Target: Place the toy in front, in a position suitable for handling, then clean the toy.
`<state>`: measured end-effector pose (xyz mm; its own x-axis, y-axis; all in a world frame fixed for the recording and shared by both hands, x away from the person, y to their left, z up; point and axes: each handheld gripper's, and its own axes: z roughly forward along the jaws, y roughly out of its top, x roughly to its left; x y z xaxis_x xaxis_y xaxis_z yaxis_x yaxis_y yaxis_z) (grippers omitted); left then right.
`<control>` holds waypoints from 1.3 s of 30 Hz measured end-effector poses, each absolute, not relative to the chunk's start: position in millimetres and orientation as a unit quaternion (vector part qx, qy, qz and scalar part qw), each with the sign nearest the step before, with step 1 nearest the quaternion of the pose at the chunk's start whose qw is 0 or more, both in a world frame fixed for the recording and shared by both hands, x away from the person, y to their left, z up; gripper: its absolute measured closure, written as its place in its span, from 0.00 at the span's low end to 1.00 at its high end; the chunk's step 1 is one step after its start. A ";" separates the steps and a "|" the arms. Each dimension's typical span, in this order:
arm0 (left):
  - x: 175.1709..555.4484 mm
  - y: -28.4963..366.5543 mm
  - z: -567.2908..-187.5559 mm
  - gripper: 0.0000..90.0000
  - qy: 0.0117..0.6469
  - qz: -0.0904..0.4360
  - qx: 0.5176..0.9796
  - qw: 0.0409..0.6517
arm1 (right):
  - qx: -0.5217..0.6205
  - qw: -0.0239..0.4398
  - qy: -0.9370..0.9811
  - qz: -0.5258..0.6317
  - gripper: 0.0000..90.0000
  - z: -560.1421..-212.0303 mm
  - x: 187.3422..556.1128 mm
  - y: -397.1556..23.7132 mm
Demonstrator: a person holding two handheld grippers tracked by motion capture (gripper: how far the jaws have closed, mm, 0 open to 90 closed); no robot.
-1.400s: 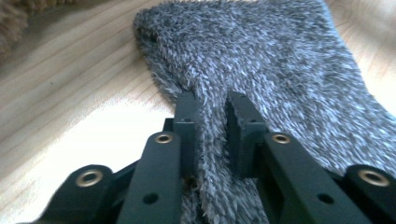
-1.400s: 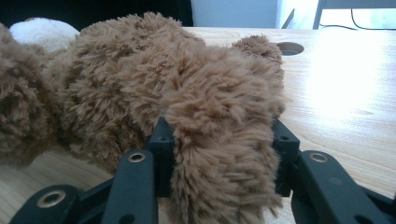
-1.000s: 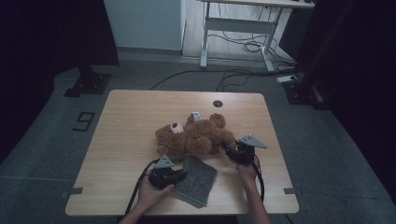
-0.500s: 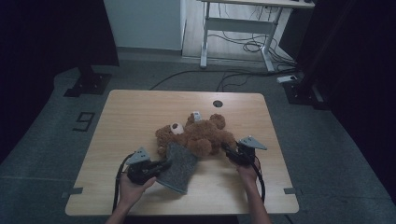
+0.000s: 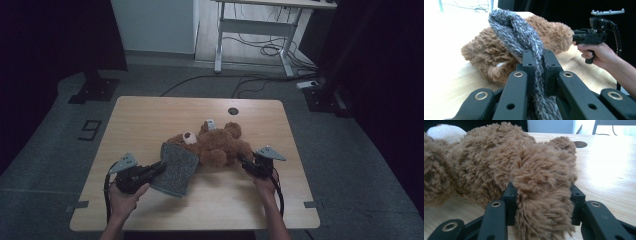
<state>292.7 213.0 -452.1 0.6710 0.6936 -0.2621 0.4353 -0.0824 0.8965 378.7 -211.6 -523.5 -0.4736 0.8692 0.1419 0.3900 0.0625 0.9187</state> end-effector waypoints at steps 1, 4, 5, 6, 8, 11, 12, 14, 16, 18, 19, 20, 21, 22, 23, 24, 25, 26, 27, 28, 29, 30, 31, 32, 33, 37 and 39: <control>292.2 215.0 -450.7 0.91 0.389 0.118 0.724 0.557 | 0.456 0.235 0.690 0.511 0.62 -523.6 378.7 -211.7; 290.1 221.0 -446.6 0.91 0.392 0.120 0.716 0.565 | 0.456 0.234 0.691 0.510 0.62 -524.0 378.5 -212.0; 289.1 222.6 -444.7 0.91 0.391 0.120 0.714 0.568 | 0.455 0.235 0.691 0.510 0.62 -524.0 378.5 -212.0; 288.7 223.0 -443.8 0.91 0.390 0.119 0.713 0.570 | 0.455 0.234 0.691 0.510 0.62 -523.9 378.5 -212.0; 288.6 221.0 -441.0 0.91 0.385 0.117 0.713 0.574 | 0.455 0.234 0.691 0.510 0.62 -523.9 378.7 -212.0; 291.7 211.4 -437.0 0.91 0.376 0.113 0.717 0.576 | 0.457 0.231 0.691 0.510 0.62 -524.1 378.7 -212.1; 293.1 206.8 -435.0 0.91 0.371 0.110 0.719 0.577 | 0.457 0.231 0.691 0.510 0.62 -524.2 378.8 -212.1; 295.5 195.7 -429.9 0.91 0.359 0.108 0.724 0.579 | 0.457 0.230 0.692 0.510 0.62 -524.7 378.8 -212.2; 299.0 183.4 -423.1 0.91 0.348 0.107 0.728 0.581 | 0.457 0.228 0.693 0.510 0.61 -525.4 379.2 -212.3; 304.9 170.5 -415.4 0.91 0.338 0.112 0.732 0.581 | 0.458 0.225 0.693 0.510 0.61 -526.1 379.8 -212.4; 309.3 164.4 -412.7 0.91 0.335 0.113 0.734 0.580 | 0.458 0.225 0.693 0.509 0.61 -526.4 379.9 -212.2; 314.5 158.3 -411.5 0.91 0.334 0.115 0.735 0.579 | 0.459 0.224 0.693 0.510 0.61 -526.5 380.0 -212.1; 320.4 152.2 -412.2 0.91 0.336 0.114 0.737 0.576 | 0.459 0.224 0.693 0.509 0.61 -526.5 380.0 -212.0; 327.1 146.5 -414.9 0.91 0.338 0.110 0.740 0.571 | 0.459 0.223 0.693 0.509 0.61 -526.4 379.8 -212.0; 333.8 140.9 -419.3 0.91 0.344 0.106 0.744 0.564 | 0.458 0.223 0.694 0.509 0.61 -526.3 379.7 -212.1; 340.6 135.7 -425.2 0.91 0.349 0.108 0.750 0.552 | 0.458 0.222 0.694 0.509 0.61 -526.4 379.7 -212.3; 349.7 130.0 -436.2 0.91 0.359 0.114 0.759 0.532 | 0.458 0.221 0.694 0.509 0.61 -526.6 379.8 -212.6; 353.8 128.4 -442.3 0.91 0.365 0.117 0.762 0.522 | 0.458 0.219 0.694 0.509 0.61 -527.0 379.9 -212.9; 357.4 128.1 -448.5 0.91 0.371 0.119 0.765 0.513 | 0.458 0.219 0.695 0.510 0.61 -527.1 380.0 -213.2; 361.0 129.2 -456.8 0.91 0.380 0.120 0.766 0.504 | 0.458 0.218 0.695 0.510 0.61 -527.2 380.0 -213.5; 363.4 132.0 -464.2 0.91 0.388 0.115 0.765 0.501 | 0.457 0.218 0.695 0.510 0.61 -527.2 380.1 -213.9; 364.8 135.9 -470.6 0.91 0.397 0.108 0.760 0.504 | 0.457 0.218 0.695 0.510 0.61 -527.2 380.0 -214.1; 365.3 140.1 -475.5 0.91 0.404 0.106 0.755 0.505 | 0.457 0.217 0.696 0.510 0.61 -527.2 380.0 -214.3; 365.1 144.5 -479.2 0.91 0.410 0.107 0.751 0.506 | 0.456 0.216 0.696 0.510 0.62 -527.2 379.8 -214.4; 364.6 149.2 -481.9 0.91 0.413 0.106 0.748 0.508 | 0.455 0.215 0.697 0.511 0.62 -527.2 379.7 -214.4; 358.6 166.4 -486.5 0.91 0.418 0.124 0.746 0.503 | 0.453 0.209 0.698 0.514 0.64 -526.6 376.5 -214.5; 354.4 177.5 -489.9 0.91 0.425 0.134 0.742 0.500 | 0.452 0.204 0.699 0.516 0.64 -526.3 373.7 -215.5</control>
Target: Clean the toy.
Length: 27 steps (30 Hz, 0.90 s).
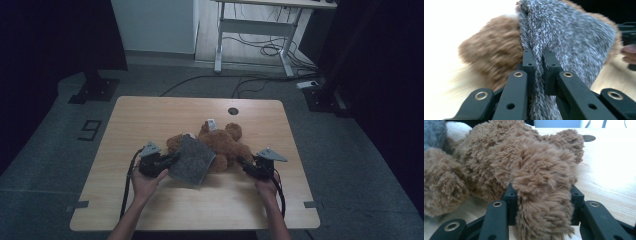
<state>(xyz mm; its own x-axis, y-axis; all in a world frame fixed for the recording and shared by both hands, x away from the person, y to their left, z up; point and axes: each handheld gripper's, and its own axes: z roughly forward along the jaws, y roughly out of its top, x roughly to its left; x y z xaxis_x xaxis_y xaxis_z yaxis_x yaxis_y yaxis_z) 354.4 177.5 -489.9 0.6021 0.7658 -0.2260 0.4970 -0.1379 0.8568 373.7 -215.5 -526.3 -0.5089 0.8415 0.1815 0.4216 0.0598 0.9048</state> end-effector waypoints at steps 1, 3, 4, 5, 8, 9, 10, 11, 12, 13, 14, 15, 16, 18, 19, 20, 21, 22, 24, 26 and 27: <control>352.7 184.2 -492.8 0.91 0.430 0.134 0.739 0.501 | 0.450 0.202 0.700 0.517 0.64 -526.4 372.4 -216.1; 351.0 196.4 -499.7 0.91 0.445 0.124 0.729 0.504 | 0.444 0.200 0.702 0.519 0.64 -526.9 369.8 -217.5; 351.0 200.8 -501.4 0.91 0.450 0.124 0.731 0.498 | 0.443 0.199 0.702 0.521 0.64 -527.2 369.0 -218.2; 349.9 204.8 -501.6 0.91 0.454 0.130 0.730 0.495 | 0.443 0.197 0.702 0.521 0.64 -527.0 368.4 -218.6; 347.3 214.2 -500.2 0.91 0.460 0.144 0.725 0.492 | 0.443 0.194 0.702 0.523 0.65 -524.8 365.3 -218.3; 346.7 216.4 -499.5 0.91 0.462 0.149 0.724 0.491 | 0.442 0.193 0.703 0.523 0.65 -523.7 363.9 -218.3; 346.5 218.7 -498.9 0.91 0.464 0.150 0.721 0.492 | 0.439 0.193 0.704 0.523 0.65 -523.0 362.9 -218.5; 346.4 220.4 -498.0 0.91 0.466 0.150 0.719 0.494 | 0.438 0.192 0.706 0.522 0.65 -522.6 361.9 -218.9; 346.1 221.5 -496.8 0.91 0.467 0.150 0.716 0.496 | 0.439 0.190 0.706 0.523 0.65 -522.5 361.1 -219.3; 345.4 221.5 -494.9 0.91 0.468 0.147 0.713 0.502 | 0.438 0.189 0.706 0.523 0.65 -522.5 360.5 -219.5; 344.5 219.8 -491.9 0.91 0.465 0.146 0.710 0.507 | 0.438 0.189 0.706 0.523 0.65 -522.6 359.9 -219.3; 343.1 215.3 -486.8 0.91 0.460 0.143 0.707 0.517 | 0.438 0.189 0.706 0.524 0.65 -522.7 359.6 -219.1; 342.4 211.4 -483.2 0.91 0.456 0.139 0.706 0.524 | 0.438 0.189 0.706 0.524 0.65 -522.7 359.5 -218.7; 342.5 195.4 -472.0 0.91 0.438 0.135 0.711 0.533 | 0.438 0.187 0.706 0.524 0.65 -522.6 359.6 -218.5; 343.9 185.3 -466.0 0.91 0.429 0.137 0.715 0.535 | 0.439 0.187 0.705 0.525 0.65 -522.7 359.7 -218.2; 346.1 174.8 -459.7 0.91 0.419 0.135 0.719 0.537 | 0.438 0.187 0.705 0.525 0.65 -522.6 359.6 -218.1; 349.4 164.0 -453.6 0.91 0.409 0.132 0.723 0.541 | 0.438 0.187 0.706 0.524 0.65 -522.5 359.4 -218.0; 353.0 152.9 -447.9 0.91 0.401 0.127 0.726 0.544 | 0.438 0.188 0.706 0.524 0.65 -522.3 359.2 -218.1; 363.3 126.7 -438.3 0.91 0.383 0.119 0.737 0.543 | 0.436 0.189 0.708 0.523 0.65 -522.0 358.7 -218.2; 373.2 106.2 -436.1 0.91 0.375 0.112 0.749 0.535 | 0.436 0.188 0.708 0.523 0.65 -522.3 358.9 -218.5; 379.2 94.8 -437.1 0.91 0.373 0.105 0.754 0.531 | 0.437 0.187 0.707 0.524 0.65 -522.7 359.1 -218.5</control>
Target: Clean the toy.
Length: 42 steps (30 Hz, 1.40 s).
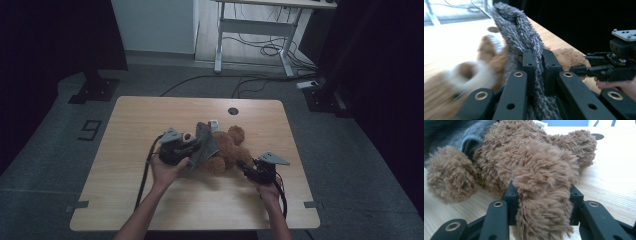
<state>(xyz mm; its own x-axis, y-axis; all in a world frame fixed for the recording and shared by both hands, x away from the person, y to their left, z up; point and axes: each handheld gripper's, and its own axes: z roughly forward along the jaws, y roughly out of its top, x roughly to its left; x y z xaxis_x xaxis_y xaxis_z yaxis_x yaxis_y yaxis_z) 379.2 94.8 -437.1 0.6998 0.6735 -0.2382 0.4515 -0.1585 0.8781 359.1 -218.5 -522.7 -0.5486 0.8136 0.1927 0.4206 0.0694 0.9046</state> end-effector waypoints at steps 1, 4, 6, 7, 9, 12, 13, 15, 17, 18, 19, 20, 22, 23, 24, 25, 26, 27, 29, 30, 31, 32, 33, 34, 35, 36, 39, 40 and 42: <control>384.9 84.1 -439.5 0.91 0.373 0.095 0.759 0.525 | 0.437 0.187 0.707 0.524 0.65 -523.1 359.2 -218.5; 398.4 60.1 -453.1 0.91 0.372 0.080 0.776 0.503 | 0.437 0.185 0.707 0.524 0.65 -523.3 359.5 -218.9; 403.0 53.1 -461.7 0.91 0.373 0.072 0.780 0.498 | 0.438 0.187 0.708 0.522 0.65 -523.2 359.6 -219.2; 404.0 52.5 -464.1 0.91 0.374 0.069 0.779 0.499 | 0.439 0.187 0.708 0.520 0.65 -523.3 359.7 -219.4; 403.5 53.9 -464.8 0.91 0.374 0.071 0.779 0.498 | 0.440 0.185 0.707 0.521 0.65 -524.0 360.2 -220.0; 399.8 57.6 -463.9 0.91 0.372 0.091 0.787 0.483 | 0.440 0.184 0.708 0.522 0.65 -524.3 360.3 -219.2; 398.4 59.7 -464.0 0.91 0.372 0.098 0.789 0.479 | 0.439 0.184 0.708 0.522 0.65 -524.2 360.2 -219.0; 394.6 65.5 -464.6 0.92 0.373 0.111 0.791 0.472 | 0.439 0.185 0.709 0.520 0.64 -523.7 359.7 -219.2; 389.1 73.0 -465.6 0.92 0.371 0.134 0.797 0.458 | 0.438 0.185 0.711 0.519 0.64 -523.4 359.3 -220.0; 386.5 77.9 -466.1 0.92 0.372 0.143 0.798 0.451 | 0.438 0.185 0.711 0.518 0.64 -523.3 359.2 -220.7; 384.2 83.3 -466.7 0.92 0.374 0.152 0.799 0.445 | 0.437 0.184 0.711 0.519 0.64 -523.4 359.3 -220.9; 382.3 88.8 -467.5 0.92 0.376 0.160 0.799 0.442 | 0.437 0.184 0.712 0.519 0.64 -523.6 359.5 -221.0; 379.7 99.5 -469.4 0.92 0.379 0.171 0.797 0.439 | 0.436 0.183 0.712 0.519 0.64 -524.0 360.0 -221.1; 378.2 104.1 -470.1 0.92 0.380 0.174 0.796 0.438 | 0.436 0.183 0.712 0.519 0.64 -524.1 360.2 -221.1; 375.9 109.4 -470.7 0.92 0.380 0.179 0.796 0.435 | 0.436 0.183 0.713 0.518 0.64 -524.0 360.1 -221.2; 374.4 112.4 -470.8 0.92 0.380 0.180 0.796 0.434 | 0.435 0.183 0.713 0.518 0.64 -523.6 359.7 -221.3; 372.0 117.8 -470.8 0.92 0.381 0.183 0.796 0.434 | 0.434 0.184 0.714 0.518 0.64 -523.4 359.4 -221.4; 370.7 121.3 -471.0 0.92 0.384 0.183 0.794 0.435 | 0.433 0.185 0.715 0.517 0.64 -523.0 359.0 -221.5; 367.8 132.2 -472.1 0.92 0.391 0.186 0.789 0.436 | 0.433 0.185 0.715 0.517 0.64 -523.2 359.1 -221.9; 366.4 138.2 -473.5 0.92 0.396 0.188 0.786 0.436 | 0.434 0.183 0.715 0.517 0.64 -523.3 359.3 -222.1; 364.7 144.2 -475.9 0.92 0.403 0.190 0.782 0.436 | 0.434 0.183 0.713 0.519 0.64 -523.6 359.4 -222.1; 363.4 152.1 -480.3 0.92 0.410 0.191 0.777 0.437 | 0.435 0.182 0.713 0.519 0.64 -523.6 359.4 -222.2; 362.9 156.8 -483.0 0.92 0.416 0.189 0.774 0.439 | 0.435 0.182 0.712 0.520 0.64 -523.5 359.4 -222.1; 362.4 162.6 -486.5 0.92 0.423 0.185 0.770 0.441 | 0.435 0.182 0.712 0.520 0.64 -523.5 359.4 -222.0; 361.9 167.0 -489.3 0.92 0.429 0.187 0.766 0.440 | 0.435 0.182 0.712 0.520 0.64 -523.6 359.5 -222.0; 361.3 171.0 -490.9 0.92 0.434 0.188 0.765 0.438 | 0.436 0.181 0.711 0.521 0.64 -523.7 359.6 -222.2; 359.0 177.3 -489.0 0.92 0.441 0.190 0.760 0.439 | 0.439 0.176 0.708 0.524 0.64 -524.5 360.3 -222.6; 358.1 176.8 -485.9 0.93 0.440 0.187 0.759 0.442 | 0.439 0.176 0.708 0.525 0.64 -524.6 360.5 -222.7; 357.5 171.1 -475.5 0.93 0.430 0.174 0.758 0.459 | 0.437 0.177 0.707 0.527 0.64 -524.5 360.6 -223.0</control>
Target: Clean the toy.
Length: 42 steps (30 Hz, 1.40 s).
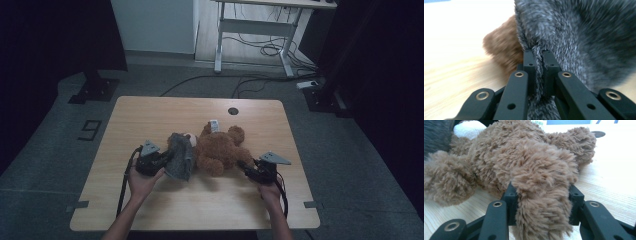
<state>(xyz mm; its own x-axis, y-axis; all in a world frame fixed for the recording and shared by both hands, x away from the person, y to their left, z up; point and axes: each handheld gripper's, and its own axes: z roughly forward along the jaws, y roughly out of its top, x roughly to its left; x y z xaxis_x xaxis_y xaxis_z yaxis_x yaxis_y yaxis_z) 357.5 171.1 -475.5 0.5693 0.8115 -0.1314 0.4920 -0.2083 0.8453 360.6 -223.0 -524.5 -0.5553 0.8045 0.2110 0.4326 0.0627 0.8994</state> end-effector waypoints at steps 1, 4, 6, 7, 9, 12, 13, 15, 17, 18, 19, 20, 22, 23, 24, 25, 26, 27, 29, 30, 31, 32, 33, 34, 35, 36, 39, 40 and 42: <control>357.5 167.8 -471.4 0.93 0.425 0.172 0.758 0.465 | 0.437 0.176 0.707 0.527 0.64 -524.5 360.6 -223.0; 360.1 149.3 -453.4 0.93 0.404 0.165 0.759 0.482 | 0.437 0.177 0.707 0.527 0.64 -524.4 360.1 -222.5; 364.1 134.6 -440.5 0.93 0.387 0.164 0.763 0.490 | 0.436 0.177 0.707 0.528 0.64 -523.9 359.7 -222.8; 366.1 126.6 -433.9 0.92 0.379 0.158 0.766 0.496 | 0.435 0.177 0.707 0.528 0.64 -523.8 359.6 -222.9; 370.0 108.5 -422.2 0.92 0.359 0.150 0.770 0.505 | 0.434 0.176 0.707 0.530 0.64 -523.7 359.4 -223.2; 375.3 76.8 -409.6 0.92 0.332 0.142 0.781 0.510 | 0.433 0.175 0.705 0.533 0.64 -523.2 359.4 -223.9; 377.0 66.2 -407.1 0.92 0.323 0.139 0.784 0.512 | 0.433 0.174 0.705 0.534 0.64 -523.2 359.4 -224.1; 380.2 45.5 -405.9 0.92 0.310 0.130 0.791 0.511 | 0.433 0.173 0.706 0.533 0.64 -523.2 359.3 -224.3; 384.3 27.8 -412.7 0.92 0.308 0.114 0.797 0.507 | 0.433 0.172 0.706 0.533 0.64 -523.3 359.4 -224.5; 386.3 20.1 -419.8 0.92 0.310 0.096 0.801 0.503 | 0.432 0.173 0.707 0.533 0.64 -523.4 359.6 -224.8; 387.7 13.2 -427.9 0.92 0.310 0.086 0.807 0.494 | 0.432 0.172 0.706 0.534 0.64 -523.6 359.7 -225.0; 388.2 8.0 -436.6 0.92 0.311 0.084 0.814 0.484 | 0.434 0.170 0.705 0.535 0.64 -523.7 359.6 -225.0; 389.5 4.3 -452.8 0.92 0.315 0.071 0.820 0.472 | 0.435 0.167 0.703 0.537 0.64 -523.6 359.6 -225.2; 390.0 5.6 -458.8 0.92 0.318 0.063 0.820 0.473 | 0.435 0.168 0.704 0.536 0.64 -523.5 359.5 -225.5; 390.5 8.2 -462.7 0.92 0.321 0.056 0.817 0.476 | 0.435 0.168 0.705 0.535 0.64 -523.4 359.5 -225.6; 390.3 11.0 -464.7 0.92 0.323 0.052 0.815 0.479 | 0.434 0.168 0.706 0.534 0.64 -523.7 359.6 -225.8; 389.3 13.2 -465.3 0.92 0.324 0.054 0.814 0.479 | 0.434 0.168 0.706 0.534 0.64 -524.0 359.8 -225.7; 387.6 15.0 -465.1 0.92 0.321 0.061 0.817 0.474 | 0.434 0.167 0.706 0.534 0.64 -524.1 359.9 -225.6; 383.4 18.0 -464.7 0.92 0.316 0.076 0.824 0.463 | 0.434 0.166 0.706 0.535 0.64 -524.2 360.2 -225.4; 381.3 20.2 -465.1 0.92 0.315 0.081 0.826 0.460 | 0.434 0.165 0.706 0.535 0.64 -524.1 360.3 -226.0; 379.7 23.4 -465.8 0.92 0.314 0.084 0.828 0.457 | 0.435 0.163 0.706 0.535 0.64 -524.0 360.3 -226.7; 378.4 27.3 -466.7 0.92 0.316 0.085 0.828 0.455 | 0.435 0.163 0.705 0.536 0.64 -524.0 360.4 -227.3; 377.2 32.0 -467.6 0.92 0.320 0.083 0.827 0.454 | 0.435 0.162 0.705 0.537 0.64 -524.1 360.5 -227.9; 375.7 37.3 -468.2 0.92 0.323 0.082 0.827 0.452 | 0.435 0.162 0.705 0.537 0.64 -524.2 360.6 -228.2; 373.8 42.7 -468.7 0.92 0.325 0.083 0.828 0.450 | 0.435 0.162 0.705 0.537 0.64 -524.2 360.6 -228.3; 372.0 48.5 -469.3 0.92 0.327 0.087 0.828 0.448 | 0.434 0.162 0.705 0.537 0.64 -524.2 360.6 -228.4; 368.8 67.8 -472.1 0.92 0.341 0.088 0.823 0.446 | 0.432 0.154 0.704 0.543 0.64 -525.1 361.4 -230.1; 368.3 74.2 -472.9 0.92 0.346 0.089 0.820 0.447 | 0.432 0.150 0.703 0.545 0.64 -525.8 361.9 -231.0; 368.2 87.2 -473.9 0.92 0.358 0.087 0.814 0.450 | 0.430 0.144 0.703 0.548 0.64 -526.9 362.5 -232.2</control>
<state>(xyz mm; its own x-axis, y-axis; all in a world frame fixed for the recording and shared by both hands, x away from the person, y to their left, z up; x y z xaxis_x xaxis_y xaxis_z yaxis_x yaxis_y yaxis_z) 368.2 87.2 -473.9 0.7291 0.6602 -0.1805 0.5044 -0.3400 0.7937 362.5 -232.2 -526.9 -0.5883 0.7627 0.2689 0.4464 0.0290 0.8944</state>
